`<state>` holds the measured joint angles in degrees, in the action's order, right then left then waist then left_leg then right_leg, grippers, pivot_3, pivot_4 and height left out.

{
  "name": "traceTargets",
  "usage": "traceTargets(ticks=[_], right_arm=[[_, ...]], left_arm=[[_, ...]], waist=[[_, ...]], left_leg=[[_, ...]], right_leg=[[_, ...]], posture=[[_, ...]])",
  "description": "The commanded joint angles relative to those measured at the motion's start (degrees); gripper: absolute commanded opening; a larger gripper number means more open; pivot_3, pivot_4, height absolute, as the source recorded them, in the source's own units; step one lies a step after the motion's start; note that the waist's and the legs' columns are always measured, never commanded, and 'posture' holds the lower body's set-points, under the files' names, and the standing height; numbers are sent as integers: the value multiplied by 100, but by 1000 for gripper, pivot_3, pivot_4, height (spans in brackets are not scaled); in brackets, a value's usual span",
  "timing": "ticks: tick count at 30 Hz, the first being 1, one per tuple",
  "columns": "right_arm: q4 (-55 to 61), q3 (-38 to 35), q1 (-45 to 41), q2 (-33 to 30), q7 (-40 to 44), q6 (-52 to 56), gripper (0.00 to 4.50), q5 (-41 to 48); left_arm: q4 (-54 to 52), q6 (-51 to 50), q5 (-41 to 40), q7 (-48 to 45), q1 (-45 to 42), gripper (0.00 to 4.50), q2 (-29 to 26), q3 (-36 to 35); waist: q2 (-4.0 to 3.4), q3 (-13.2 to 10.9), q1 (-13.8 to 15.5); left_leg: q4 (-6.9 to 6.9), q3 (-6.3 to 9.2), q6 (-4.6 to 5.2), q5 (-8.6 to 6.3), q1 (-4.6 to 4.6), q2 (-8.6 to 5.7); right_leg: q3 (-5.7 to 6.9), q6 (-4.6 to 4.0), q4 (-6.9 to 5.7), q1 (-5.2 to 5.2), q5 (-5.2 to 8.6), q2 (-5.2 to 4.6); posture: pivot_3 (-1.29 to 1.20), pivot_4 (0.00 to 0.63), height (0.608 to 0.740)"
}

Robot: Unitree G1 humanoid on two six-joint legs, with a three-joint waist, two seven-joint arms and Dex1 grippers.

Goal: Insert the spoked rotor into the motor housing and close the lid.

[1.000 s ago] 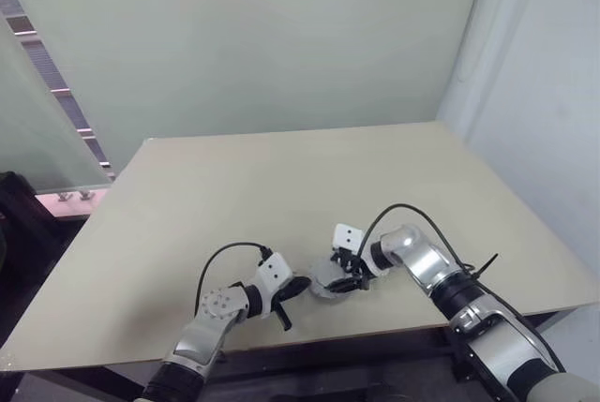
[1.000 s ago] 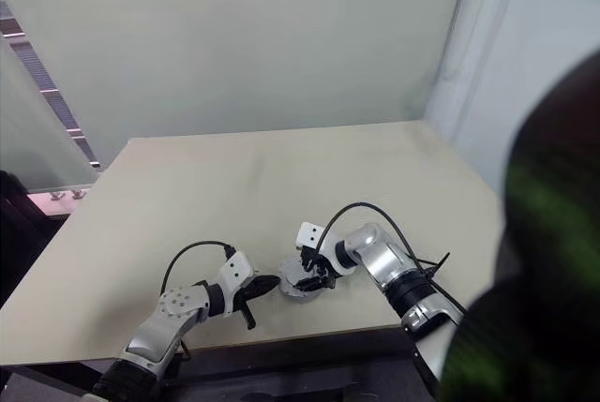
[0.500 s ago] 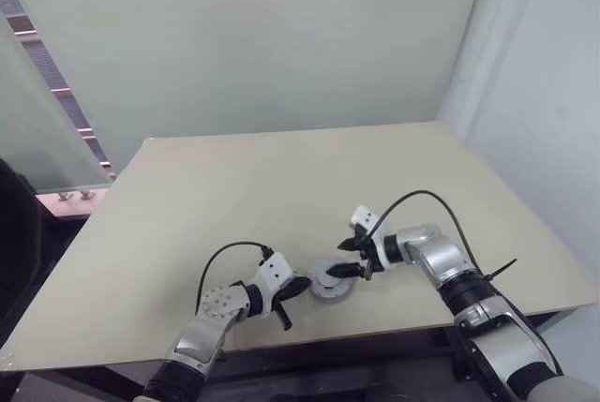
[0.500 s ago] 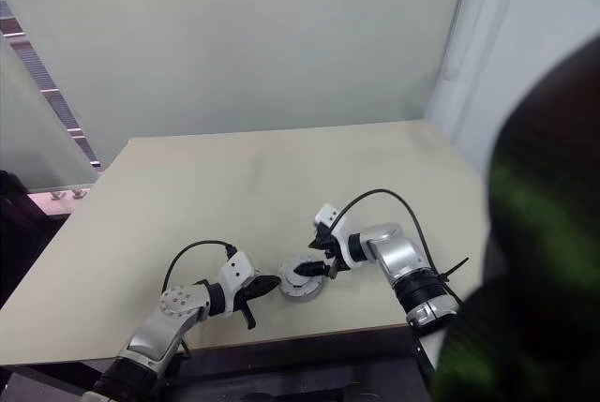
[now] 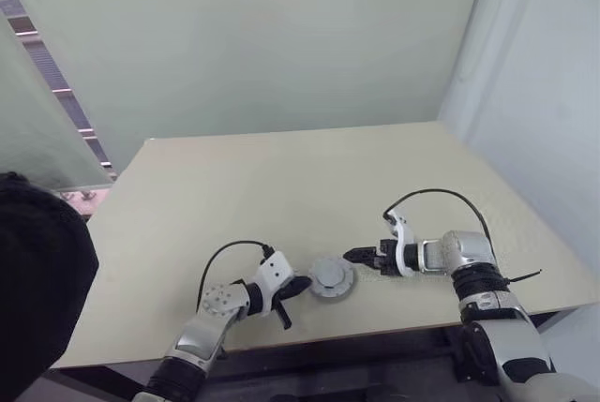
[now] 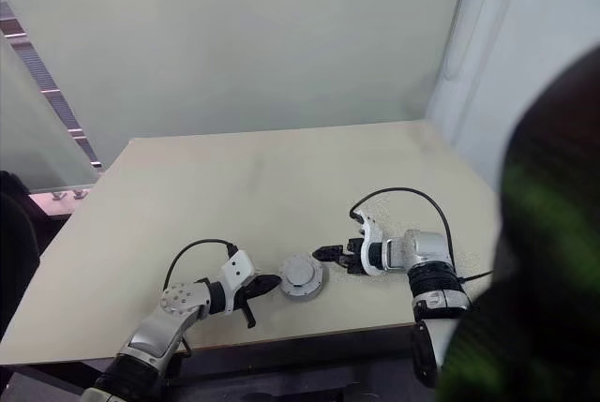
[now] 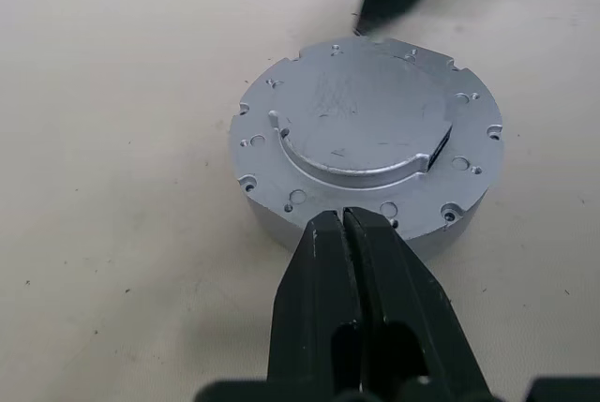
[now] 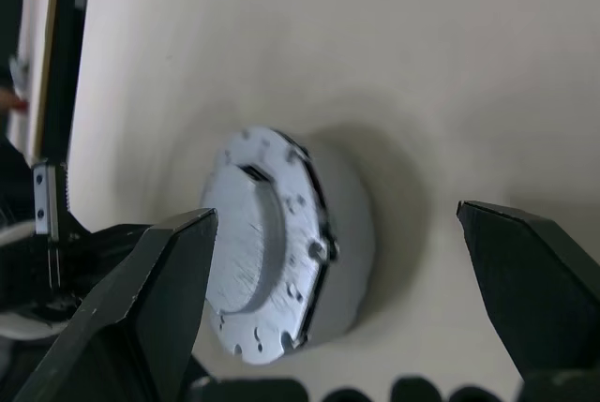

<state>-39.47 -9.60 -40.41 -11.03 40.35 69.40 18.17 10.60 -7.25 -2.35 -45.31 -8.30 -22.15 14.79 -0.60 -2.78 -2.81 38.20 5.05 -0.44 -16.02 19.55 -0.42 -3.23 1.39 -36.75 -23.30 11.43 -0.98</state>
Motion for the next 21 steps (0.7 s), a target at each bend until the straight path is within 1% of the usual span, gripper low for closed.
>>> traceTargets(ticks=[1, 9, 14, 21], right_arm=[[-48, -406, -195, 125, -331, 284, 4476, 322], [-109, -679, -11, 423, -658, 450, 4476, 585], [-59, -702, 94, 606, -732, 561, 4476, 731], [26, -707, 209, 698, -808, 692, 4476, 835]], left_arm=[[135, -35, 153, -22, -91, 0, 49, 184], [174, -21, 180, -30, -124, 0, 70, 154], [191, -8, 178, -23, -121, 0, 65, 140], [183, -2, 179, 2, -105, 0, 70, 131]], waist=[[0, 0, -1], [1, 1, -8], [0, 2, -35], [-1, 2, -37]], left_leg=[[0, -2, 2, 1, 0, 0], [0, -8, 5, 3, 1, -2], [-13, -12, 6, 2, -1, 1], [-14, -11, 5, 2, -1, 2]], right_leg=[[-2, 0, 0, 0, 0, 0], [-13, 2, 2, -1, 1, 2], [-18, 3, 1, -9, 0, 6], [-21, 3, 3, -8, 1, 9]], posture=[[0, 0, 740], [0, 0, 740], [0, 0, 740], [0, 0, 740]])
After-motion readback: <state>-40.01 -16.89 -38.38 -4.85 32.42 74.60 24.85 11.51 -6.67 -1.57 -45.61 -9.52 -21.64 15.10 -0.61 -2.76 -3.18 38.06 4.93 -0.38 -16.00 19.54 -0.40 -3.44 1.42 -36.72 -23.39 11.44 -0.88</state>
